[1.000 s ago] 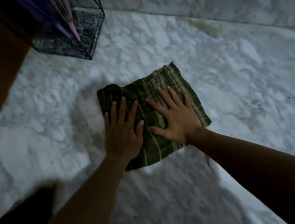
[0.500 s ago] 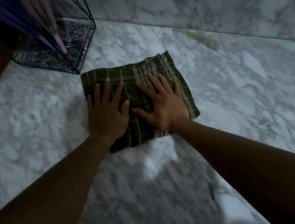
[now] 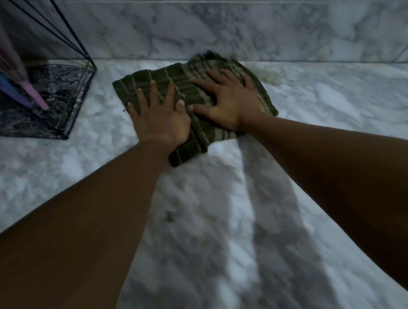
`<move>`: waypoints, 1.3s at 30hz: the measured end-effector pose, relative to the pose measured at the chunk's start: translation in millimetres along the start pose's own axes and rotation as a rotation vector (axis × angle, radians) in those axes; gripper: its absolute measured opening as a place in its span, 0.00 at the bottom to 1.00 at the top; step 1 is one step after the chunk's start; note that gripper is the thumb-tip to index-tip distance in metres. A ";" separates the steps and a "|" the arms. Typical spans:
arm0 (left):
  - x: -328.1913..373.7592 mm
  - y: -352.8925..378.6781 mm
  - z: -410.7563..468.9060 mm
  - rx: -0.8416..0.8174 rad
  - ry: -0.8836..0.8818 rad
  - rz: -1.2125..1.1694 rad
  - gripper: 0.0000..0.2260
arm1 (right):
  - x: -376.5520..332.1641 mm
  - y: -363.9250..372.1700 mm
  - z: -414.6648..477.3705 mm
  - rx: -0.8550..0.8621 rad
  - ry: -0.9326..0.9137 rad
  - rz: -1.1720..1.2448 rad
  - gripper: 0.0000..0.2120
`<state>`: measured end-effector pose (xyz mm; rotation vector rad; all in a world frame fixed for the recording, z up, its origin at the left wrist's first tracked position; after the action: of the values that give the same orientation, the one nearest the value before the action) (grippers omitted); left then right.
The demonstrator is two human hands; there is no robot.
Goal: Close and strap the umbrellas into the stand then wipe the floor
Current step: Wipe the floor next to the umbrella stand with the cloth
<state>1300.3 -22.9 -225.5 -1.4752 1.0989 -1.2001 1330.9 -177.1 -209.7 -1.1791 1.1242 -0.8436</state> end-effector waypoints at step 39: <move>151.4 44.8 -305.5 -0.334 0.321 -0.020 0.28 | 111.3 -29.3 -358.6 -0.255 0.319 0.013 0.39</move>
<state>1014.2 -213.0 -208.4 -1.5762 1.5655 -1.3473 1015.6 -383.1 -207.5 -1.2718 1.5337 -0.9193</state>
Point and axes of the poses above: each hand's wrist, its own z-axis towards the middle knuckle, its own y-axis out of the palm, x = y × z, the point moved 9 cm from there along z, towards the middle knuckle, and after that the axes turned 2 degrees about y, right-handed, at the moved point
